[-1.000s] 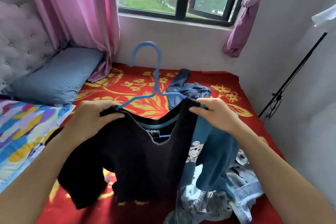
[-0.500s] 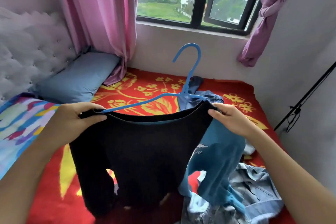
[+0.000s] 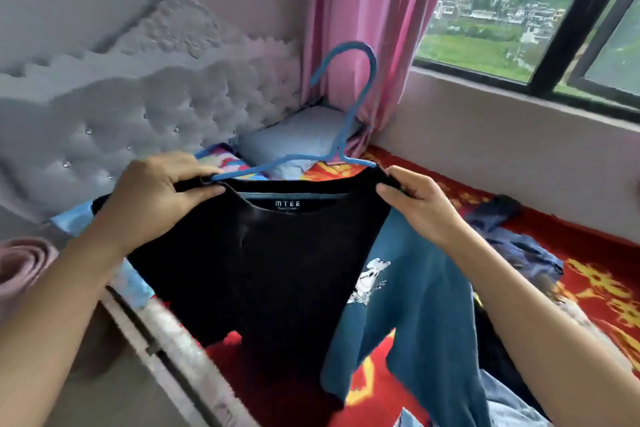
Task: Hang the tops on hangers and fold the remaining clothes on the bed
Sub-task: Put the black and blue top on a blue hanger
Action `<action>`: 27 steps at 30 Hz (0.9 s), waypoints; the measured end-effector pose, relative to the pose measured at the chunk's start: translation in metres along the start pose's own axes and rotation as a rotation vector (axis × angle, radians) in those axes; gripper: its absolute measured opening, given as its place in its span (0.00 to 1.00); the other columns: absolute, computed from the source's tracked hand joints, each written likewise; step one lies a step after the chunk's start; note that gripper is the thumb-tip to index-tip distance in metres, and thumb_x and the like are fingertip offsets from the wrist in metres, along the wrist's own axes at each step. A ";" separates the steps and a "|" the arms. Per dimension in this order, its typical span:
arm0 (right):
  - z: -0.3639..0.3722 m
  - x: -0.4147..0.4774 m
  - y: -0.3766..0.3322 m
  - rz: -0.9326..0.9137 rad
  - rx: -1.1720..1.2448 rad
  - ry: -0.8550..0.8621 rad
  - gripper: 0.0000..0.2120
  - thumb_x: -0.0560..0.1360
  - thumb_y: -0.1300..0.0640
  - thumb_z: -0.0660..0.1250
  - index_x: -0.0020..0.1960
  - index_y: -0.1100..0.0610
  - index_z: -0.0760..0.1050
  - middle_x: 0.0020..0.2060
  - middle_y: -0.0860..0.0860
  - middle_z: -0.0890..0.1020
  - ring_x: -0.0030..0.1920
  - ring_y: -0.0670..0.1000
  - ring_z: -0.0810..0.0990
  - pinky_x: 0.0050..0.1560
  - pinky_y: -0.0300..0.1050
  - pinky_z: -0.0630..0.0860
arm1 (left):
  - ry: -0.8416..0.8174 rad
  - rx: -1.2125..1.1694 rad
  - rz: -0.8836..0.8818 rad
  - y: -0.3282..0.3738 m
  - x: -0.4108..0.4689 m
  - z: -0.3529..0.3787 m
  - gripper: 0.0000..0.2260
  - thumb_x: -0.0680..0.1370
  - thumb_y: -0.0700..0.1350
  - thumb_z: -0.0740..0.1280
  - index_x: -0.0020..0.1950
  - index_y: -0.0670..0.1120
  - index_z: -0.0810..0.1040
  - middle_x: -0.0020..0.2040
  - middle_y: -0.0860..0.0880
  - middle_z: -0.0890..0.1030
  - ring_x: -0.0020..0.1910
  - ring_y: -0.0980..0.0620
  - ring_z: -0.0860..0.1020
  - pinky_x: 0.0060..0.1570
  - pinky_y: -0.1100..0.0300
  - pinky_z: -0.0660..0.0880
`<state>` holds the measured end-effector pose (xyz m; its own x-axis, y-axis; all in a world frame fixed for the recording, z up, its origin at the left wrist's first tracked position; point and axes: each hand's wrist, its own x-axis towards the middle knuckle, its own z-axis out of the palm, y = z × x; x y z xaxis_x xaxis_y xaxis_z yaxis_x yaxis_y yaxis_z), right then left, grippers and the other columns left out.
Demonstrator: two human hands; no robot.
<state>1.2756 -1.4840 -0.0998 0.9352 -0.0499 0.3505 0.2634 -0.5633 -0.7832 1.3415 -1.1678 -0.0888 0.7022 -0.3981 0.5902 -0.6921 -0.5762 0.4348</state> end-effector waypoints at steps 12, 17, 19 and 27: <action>0.094 0.022 -0.050 -0.352 0.003 -0.454 0.14 0.75 0.61 0.68 0.40 0.42 0.73 0.29 0.39 0.76 0.33 0.37 0.69 0.38 0.32 0.66 | 0.479 0.165 -0.499 0.058 -0.176 -0.134 0.19 0.68 0.39 0.74 0.36 0.67 0.81 0.33 0.72 0.77 0.35 0.73 0.74 0.40 0.82 0.65; 0.161 0.008 -0.116 -0.542 -0.018 -0.682 0.11 0.72 0.57 0.68 0.55 0.55 0.76 0.47 0.54 0.77 0.43 0.41 0.72 0.47 0.29 0.66 | 0.614 0.306 -0.596 0.088 -0.242 -0.174 0.15 0.66 0.40 0.75 0.35 0.63 0.81 0.35 0.66 0.79 0.36 0.73 0.73 0.42 0.81 0.65; 0.189 -0.005 -0.145 -0.606 -0.055 -0.754 0.15 0.75 0.57 0.68 0.60 0.55 0.74 0.49 0.50 0.77 0.47 0.45 0.74 0.49 0.32 0.67 | 0.660 0.364 -0.626 0.093 -0.266 -0.187 0.27 0.67 0.37 0.75 0.32 0.73 0.76 0.36 0.72 0.77 0.36 0.74 0.73 0.42 0.81 0.64; 0.288 -0.066 -0.254 -0.789 -0.155 -0.979 0.08 0.78 0.54 0.63 0.50 0.56 0.78 0.26 0.45 0.71 0.29 0.45 0.67 0.35 0.37 0.65 | 0.790 0.492 -0.830 0.106 -0.381 -0.257 0.28 0.68 0.36 0.75 0.32 0.73 0.76 0.36 0.70 0.78 0.40 0.77 0.72 0.46 0.85 0.60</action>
<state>1.2149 -1.1004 -0.0718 0.3378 0.9340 0.1162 0.8588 -0.2553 -0.4442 0.9578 -0.8937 -0.0925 0.4868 0.6530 0.5801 0.1680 -0.7217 0.6715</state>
